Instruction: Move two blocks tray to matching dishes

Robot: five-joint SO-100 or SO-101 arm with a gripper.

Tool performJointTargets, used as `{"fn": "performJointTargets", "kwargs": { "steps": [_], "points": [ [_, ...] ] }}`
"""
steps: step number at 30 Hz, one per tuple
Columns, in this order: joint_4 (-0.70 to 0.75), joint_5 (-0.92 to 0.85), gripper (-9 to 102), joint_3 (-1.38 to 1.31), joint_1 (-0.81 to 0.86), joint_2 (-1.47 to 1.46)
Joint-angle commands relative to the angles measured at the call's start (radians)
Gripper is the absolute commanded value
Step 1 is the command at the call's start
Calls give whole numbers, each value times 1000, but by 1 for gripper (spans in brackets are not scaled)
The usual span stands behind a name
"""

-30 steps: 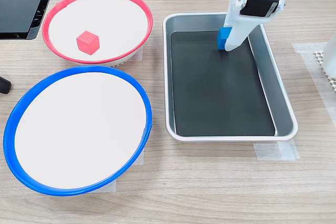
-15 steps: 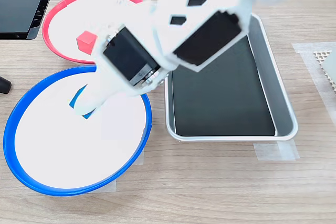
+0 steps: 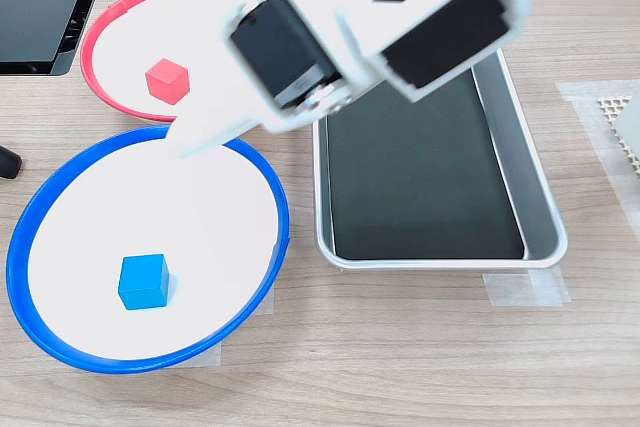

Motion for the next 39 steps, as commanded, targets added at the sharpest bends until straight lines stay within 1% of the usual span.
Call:
{"fn": "performJointTargets", "kwargs": {
  "steps": [1,3,4,6,7,8,9,10,12,16,22,26,27,28,29,31,39],
  "points": [
    [-216,359,0,143,54,224],
    [-345,664,0,331,118,428],
    [-364,772,0,442,147,554],
    [-334,831,0,612,176,759],
    [-282,824,0,687,184,868],
    [-199,816,0,747,193,974],
    [-83,799,0,811,199,1097],
    [-20,784,0,847,199,1163],
    [156,759,0,925,202,1321],
    [345,713,0,1002,213,1445],
    [649,729,0,1003,244,1600],
    [650,730,0,1003,242,1600],
    [650,730,1,1003,242,1600],
    [650,730,4,1003,242,1600],
    [650,730,5,1003,242,1600],
    [650,730,0,1003,242,1600],
    [650,730,0,1003,242,1600]
  ]
}}
